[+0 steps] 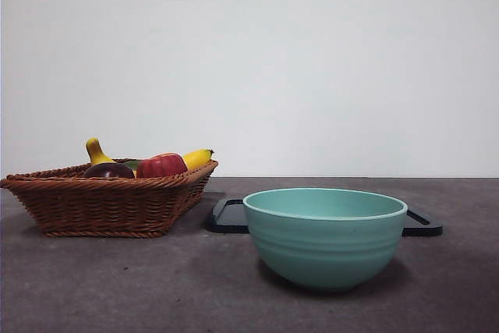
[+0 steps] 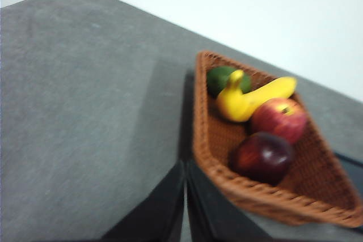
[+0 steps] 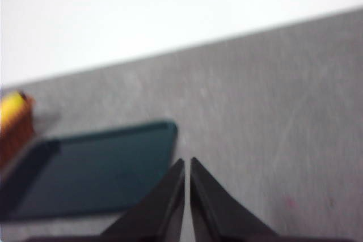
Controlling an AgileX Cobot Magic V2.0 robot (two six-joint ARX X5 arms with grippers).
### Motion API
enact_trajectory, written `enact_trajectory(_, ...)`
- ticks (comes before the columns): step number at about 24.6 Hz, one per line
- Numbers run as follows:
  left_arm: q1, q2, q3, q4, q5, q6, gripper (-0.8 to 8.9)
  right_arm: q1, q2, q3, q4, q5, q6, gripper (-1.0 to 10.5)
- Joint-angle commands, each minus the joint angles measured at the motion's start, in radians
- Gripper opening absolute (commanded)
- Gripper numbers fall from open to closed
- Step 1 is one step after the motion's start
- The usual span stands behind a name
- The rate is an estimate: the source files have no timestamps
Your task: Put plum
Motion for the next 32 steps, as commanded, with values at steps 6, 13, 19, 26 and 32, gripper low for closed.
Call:
enact_trajectory(6, 0.002, 0.051, 0.194, -0.095, 0.014, -0.029, 0.09, 0.0, 0.041, 0.217, -0.142, -0.003, 0.022, 0.1)
enact_trajectory(13, 0.002, 0.189, 0.407, -0.236, 0.134, 0.048, 0.09, 0.0, 0.193, 0.443, -0.333, -0.1, -0.051, 0.1)
enact_trajectory(19, 0.002, 0.352, 0.58, -0.369, 0.235, 0.154, 0.09, 0.004, 0.388, 0.63, -0.477, -0.218, -0.14, 0.1)
enact_trajectory(26, -0.003, 0.532, 0.73, -0.526, 0.379, 0.273, 0.09, 0.032, 0.602, 0.807, -0.672, -0.304, -0.239, 0.1)
enact_trajectory(32, -0.033, 0.622, 0.798, -0.645, 0.432, 0.345, 0.08, 0.084, 0.706, 0.88, -0.827, -0.324, -0.327, 0.1)
